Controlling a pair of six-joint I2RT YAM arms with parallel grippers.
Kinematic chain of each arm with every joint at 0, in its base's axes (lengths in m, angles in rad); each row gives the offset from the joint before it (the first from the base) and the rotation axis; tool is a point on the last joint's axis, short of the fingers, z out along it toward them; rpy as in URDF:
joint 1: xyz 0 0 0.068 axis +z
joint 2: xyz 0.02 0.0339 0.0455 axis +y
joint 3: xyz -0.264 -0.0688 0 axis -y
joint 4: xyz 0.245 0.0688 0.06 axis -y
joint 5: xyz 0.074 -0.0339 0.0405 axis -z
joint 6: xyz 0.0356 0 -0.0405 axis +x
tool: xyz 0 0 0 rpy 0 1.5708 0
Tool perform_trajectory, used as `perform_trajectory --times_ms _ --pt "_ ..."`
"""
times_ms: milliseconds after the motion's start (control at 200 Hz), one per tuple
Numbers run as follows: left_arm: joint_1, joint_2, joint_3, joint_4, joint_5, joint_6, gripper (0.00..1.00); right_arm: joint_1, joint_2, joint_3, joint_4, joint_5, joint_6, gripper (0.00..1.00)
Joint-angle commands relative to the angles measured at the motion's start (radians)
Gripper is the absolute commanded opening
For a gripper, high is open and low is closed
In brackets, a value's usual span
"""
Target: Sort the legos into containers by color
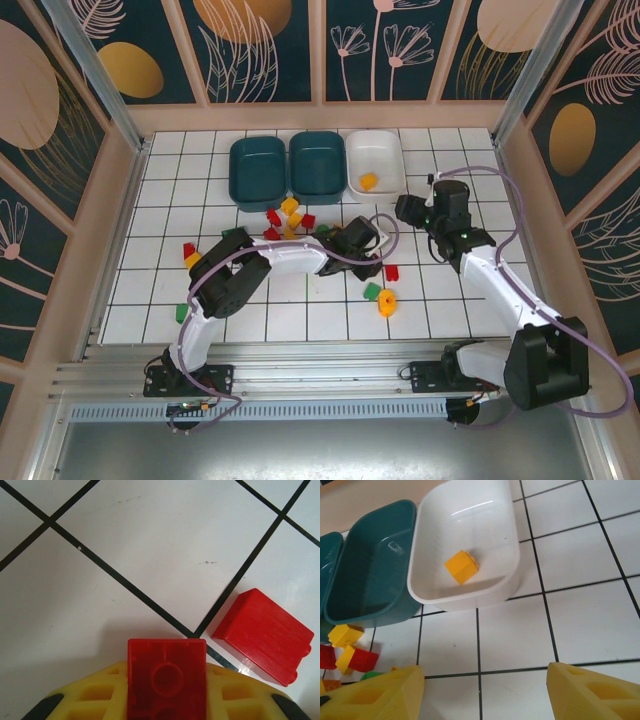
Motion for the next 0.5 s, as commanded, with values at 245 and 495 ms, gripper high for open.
perform_trajectory --times_ms 245,495 --pt "0.219 -0.122 0.212 -0.12 -0.129 -0.109 0.1 -0.056 -0.133 -0.202 0.151 0.033 0.173 0.7" --pt "0.431 0.205 0.687 -0.335 -0.117 -0.214 0.12 -0.04 -0.136 -0.246 0.169 -0.02 0.197 0.7"
